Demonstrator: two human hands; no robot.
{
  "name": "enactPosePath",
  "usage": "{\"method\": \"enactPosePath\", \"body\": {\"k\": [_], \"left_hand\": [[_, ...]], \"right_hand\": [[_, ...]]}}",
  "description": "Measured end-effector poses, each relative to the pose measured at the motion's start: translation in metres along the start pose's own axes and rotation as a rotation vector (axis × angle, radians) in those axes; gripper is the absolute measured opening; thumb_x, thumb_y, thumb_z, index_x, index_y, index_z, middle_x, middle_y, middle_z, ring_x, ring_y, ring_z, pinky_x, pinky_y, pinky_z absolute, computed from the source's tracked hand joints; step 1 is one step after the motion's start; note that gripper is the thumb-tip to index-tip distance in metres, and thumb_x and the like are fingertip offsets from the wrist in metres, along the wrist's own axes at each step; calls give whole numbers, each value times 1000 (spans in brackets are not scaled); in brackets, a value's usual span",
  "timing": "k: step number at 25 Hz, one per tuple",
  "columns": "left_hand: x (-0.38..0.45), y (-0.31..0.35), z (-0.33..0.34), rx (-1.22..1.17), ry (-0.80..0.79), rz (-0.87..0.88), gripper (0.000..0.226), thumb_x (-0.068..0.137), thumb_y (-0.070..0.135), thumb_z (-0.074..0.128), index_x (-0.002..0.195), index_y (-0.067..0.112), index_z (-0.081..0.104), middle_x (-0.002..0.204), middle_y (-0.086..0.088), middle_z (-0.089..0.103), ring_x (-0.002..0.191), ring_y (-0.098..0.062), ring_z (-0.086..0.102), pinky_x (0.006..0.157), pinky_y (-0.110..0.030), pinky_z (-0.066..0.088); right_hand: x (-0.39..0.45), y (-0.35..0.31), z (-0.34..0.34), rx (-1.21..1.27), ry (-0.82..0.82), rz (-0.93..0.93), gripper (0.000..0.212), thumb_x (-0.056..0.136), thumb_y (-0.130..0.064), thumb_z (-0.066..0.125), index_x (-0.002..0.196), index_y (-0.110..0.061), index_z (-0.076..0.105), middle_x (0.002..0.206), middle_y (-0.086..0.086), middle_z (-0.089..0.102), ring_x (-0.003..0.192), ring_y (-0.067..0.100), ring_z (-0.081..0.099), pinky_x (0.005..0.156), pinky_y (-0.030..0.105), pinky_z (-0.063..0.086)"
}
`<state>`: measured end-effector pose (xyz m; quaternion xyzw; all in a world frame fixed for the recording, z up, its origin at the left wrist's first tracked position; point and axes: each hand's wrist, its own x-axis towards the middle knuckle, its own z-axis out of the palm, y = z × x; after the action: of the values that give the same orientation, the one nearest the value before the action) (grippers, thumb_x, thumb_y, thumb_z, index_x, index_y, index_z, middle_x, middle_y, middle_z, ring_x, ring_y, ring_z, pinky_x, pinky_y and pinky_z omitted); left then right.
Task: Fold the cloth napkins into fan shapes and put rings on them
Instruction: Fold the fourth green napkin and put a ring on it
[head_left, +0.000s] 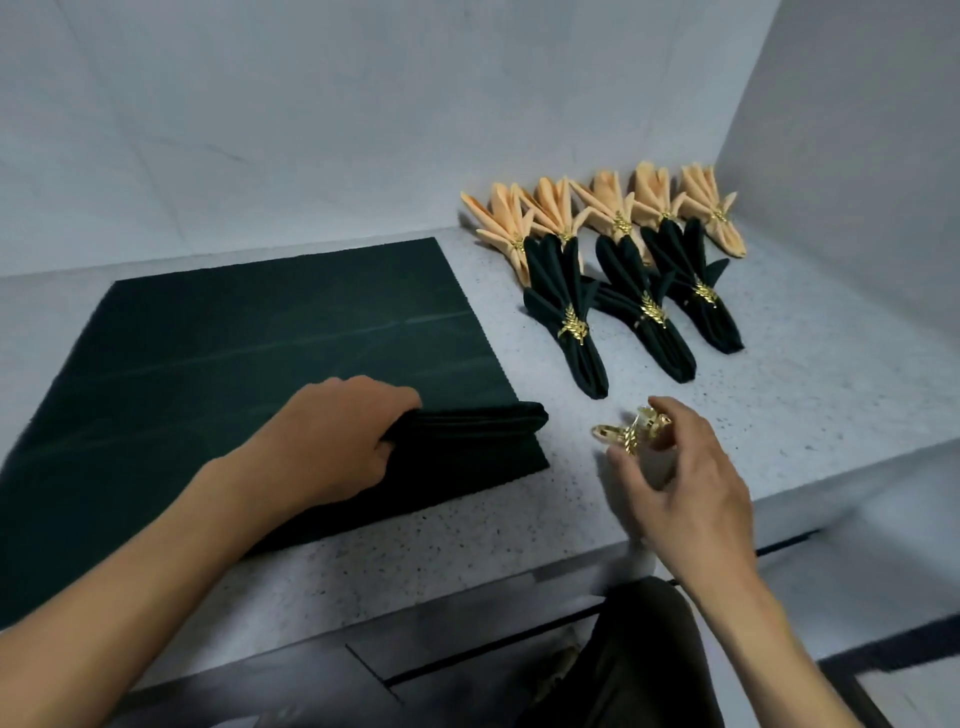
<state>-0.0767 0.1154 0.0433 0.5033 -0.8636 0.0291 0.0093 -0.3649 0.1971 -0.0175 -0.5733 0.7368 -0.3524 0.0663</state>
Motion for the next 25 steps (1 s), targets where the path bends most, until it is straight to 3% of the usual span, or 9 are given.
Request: {"method": "enactPosePath", "body": {"k": [2,5,9,12,14,16,20,23,25], "left_hand": [[-1,2,3,-1,7,-18,30,87,22,51,114,35,54,108,13,64,97,-18,62,82,-34,49],[-5,0,5,-53,29,-54,26,87,23,52,111,33,55,105,11,66,94,-20,63,81,-37,52],[-14,-3,4,-86,13,-46,25,87,23,53,109,34,56,101,11,66,91,-22,64,78,-39,53],[-17,-4,4,-75,36,-33,23,87,23,52,107,34,56,97,10,66,86,-22,63,75,-40,54],[-20,-1,10,-82,35,-28,23,87,23,52,106,34,57,95,11,66,85,-20,64,74,-39,54],[-23,0,12,-102,30,-30,22,88,23,53,107,34,57,96,11,66,86,-19,64,74,-39,54],[-27,-7,8,-87,37,-53,24,89,23,52,109,35,57,101,13,66,91,-20,64,75,-39,53],[-29,-9,5,-66,70,-65,25,89,23,52,110,34,57,101,13,67,92,-20,64,74,-37,52],[-31,-9,1,-61,99,-49,25,88,22,52,110,33,58,101,13,68,91,-19,64,74,-37,52]], "right_hand": [[7,3,-7,-46,-71,80,64,83,-68,54,127,-23,46,91,-15,57,86,19,57,75,35,45],[13,-8,-7,-149,-66,135,53,82,-74,51,103,-27,42,70,-19,41,75,18,47,70,33,38],[12,-7,-5,-123,2,-2,34,95,-55,49,109,-24,47,74,-9,59,64,17,55,64,30,44],[42,5,-20,21,-206,-69,22,96,-40,57,115,-29,59,84,-7,66,74,12,61,63,24,41],[57,7,-24,75,-353,-84,11,94,-37,61,102,-33,66,87,-12,66,80,7,61,66,22,43],[58,10,-20,97,-401,-85,11,92,-36,62,88,-31,71,81,-10,69,75,13,63,65,29,50],[54,4,-14,177,-297,-140,12,92,-31,62,84,-25,69,82,-7,66,76,17,62,69,34,53],[52,-19,-7,464,-186,54,23,95,-28,60,83,-10,68,87,6,68,81,19,64,80,42,55],[50,-41,1,680,-305,283,29,96,-26,60,87,0,68,87,20,70,76,25,67,82,47,58]]}}
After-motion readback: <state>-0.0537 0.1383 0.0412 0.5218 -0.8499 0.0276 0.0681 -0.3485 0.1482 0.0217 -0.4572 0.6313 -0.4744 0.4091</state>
